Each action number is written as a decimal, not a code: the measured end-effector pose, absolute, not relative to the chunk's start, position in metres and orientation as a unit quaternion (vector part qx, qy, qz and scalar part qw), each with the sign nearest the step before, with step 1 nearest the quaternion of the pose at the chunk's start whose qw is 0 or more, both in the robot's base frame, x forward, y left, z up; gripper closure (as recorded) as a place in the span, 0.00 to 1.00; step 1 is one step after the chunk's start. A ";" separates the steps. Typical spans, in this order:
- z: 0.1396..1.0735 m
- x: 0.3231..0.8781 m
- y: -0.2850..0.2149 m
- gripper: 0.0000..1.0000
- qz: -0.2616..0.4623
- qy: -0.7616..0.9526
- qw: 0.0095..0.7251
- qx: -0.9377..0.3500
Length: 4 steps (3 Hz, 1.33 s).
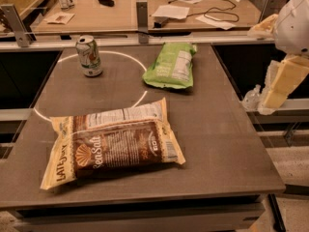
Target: Move green rice chip bag near brown chip bag
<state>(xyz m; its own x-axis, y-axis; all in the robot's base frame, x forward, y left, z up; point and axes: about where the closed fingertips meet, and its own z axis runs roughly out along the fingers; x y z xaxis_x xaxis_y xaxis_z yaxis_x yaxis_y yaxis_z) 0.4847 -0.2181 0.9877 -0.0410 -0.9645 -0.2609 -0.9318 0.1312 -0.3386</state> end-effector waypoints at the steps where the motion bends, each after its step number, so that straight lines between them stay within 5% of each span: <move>1: 0.978 0.506 -0.212 0.00 -0.004 0.662 0.237 -0.711; 4: 0.951 0.541 -0.209 0.00 -0.132 0.476 0.216 -0.843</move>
Offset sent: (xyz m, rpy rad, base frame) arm 0.0531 0.0139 -0.0255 -0.1824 -0.1849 0.7560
